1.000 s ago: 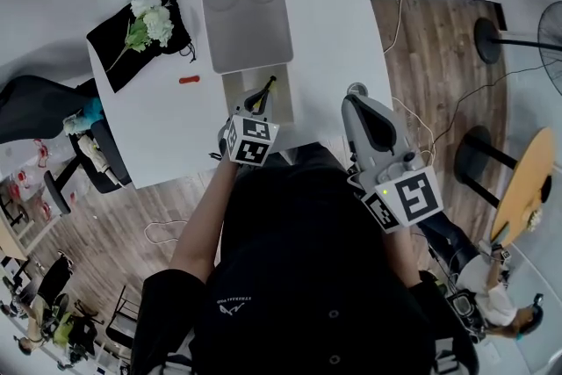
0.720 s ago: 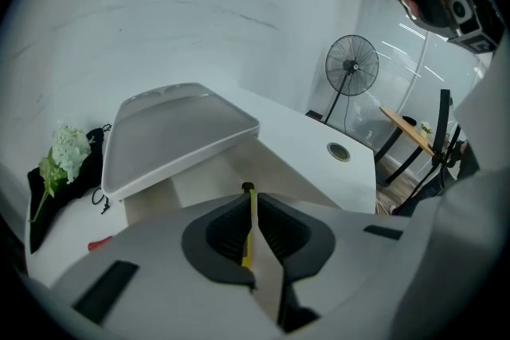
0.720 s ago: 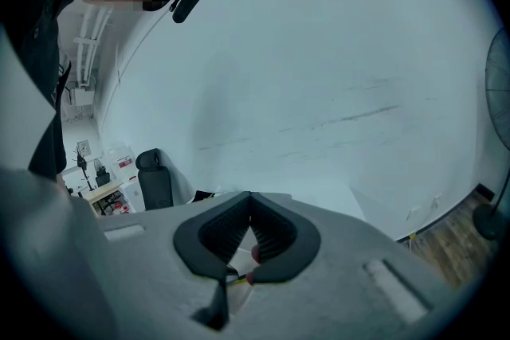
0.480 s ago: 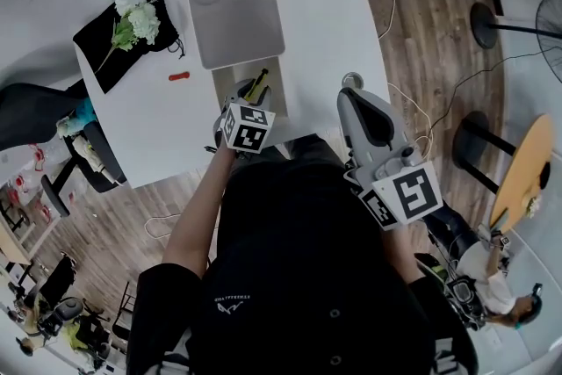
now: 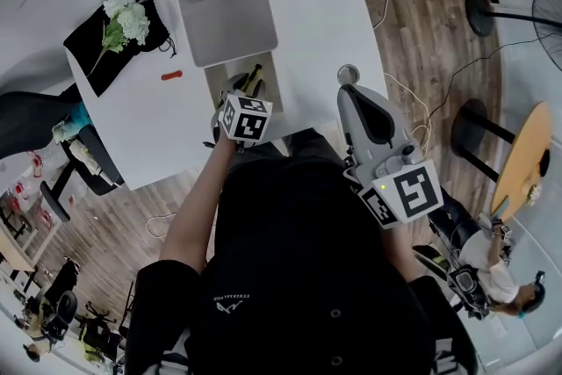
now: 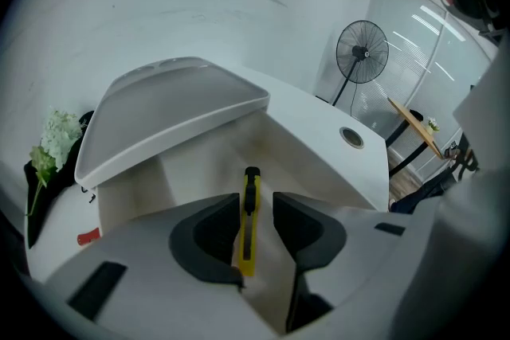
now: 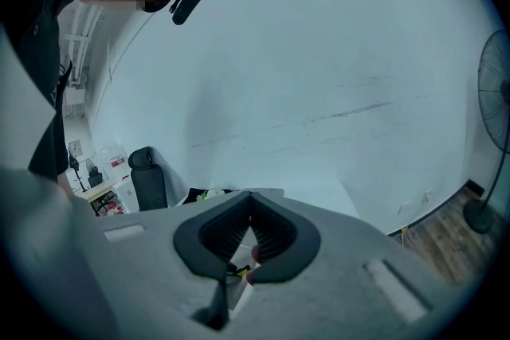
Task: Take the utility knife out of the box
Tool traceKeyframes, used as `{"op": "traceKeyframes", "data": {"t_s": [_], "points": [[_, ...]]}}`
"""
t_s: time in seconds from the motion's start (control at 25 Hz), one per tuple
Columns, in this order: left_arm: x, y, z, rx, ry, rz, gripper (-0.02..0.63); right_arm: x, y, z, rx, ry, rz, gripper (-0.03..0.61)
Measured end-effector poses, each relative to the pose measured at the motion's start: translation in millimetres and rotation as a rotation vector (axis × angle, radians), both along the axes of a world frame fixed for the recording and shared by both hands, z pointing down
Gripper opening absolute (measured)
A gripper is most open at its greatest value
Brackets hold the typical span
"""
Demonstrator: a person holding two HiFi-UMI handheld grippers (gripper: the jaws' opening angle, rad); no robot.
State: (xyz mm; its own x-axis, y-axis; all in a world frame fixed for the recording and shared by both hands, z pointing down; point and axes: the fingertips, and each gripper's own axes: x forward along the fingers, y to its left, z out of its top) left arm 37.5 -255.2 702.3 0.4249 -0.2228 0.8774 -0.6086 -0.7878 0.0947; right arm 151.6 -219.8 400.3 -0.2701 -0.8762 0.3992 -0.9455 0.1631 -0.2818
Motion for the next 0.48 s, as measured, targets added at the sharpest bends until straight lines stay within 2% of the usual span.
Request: {"op": "traceKeyframes", "data": {"t_s": [0.24,0.48], "points": [[-2.2,-3.4,6.0,-0.001,-0.020,-0.022,0.104,0.2,3.9,3.8,-0.008,0.002,0.016,0.005],[-1.5,-3.5,5.2,0.010,-0.035,-0.006,0.081,-0.4,6.6,2.6,-0.003,0.000,0.028,0.005]]}}
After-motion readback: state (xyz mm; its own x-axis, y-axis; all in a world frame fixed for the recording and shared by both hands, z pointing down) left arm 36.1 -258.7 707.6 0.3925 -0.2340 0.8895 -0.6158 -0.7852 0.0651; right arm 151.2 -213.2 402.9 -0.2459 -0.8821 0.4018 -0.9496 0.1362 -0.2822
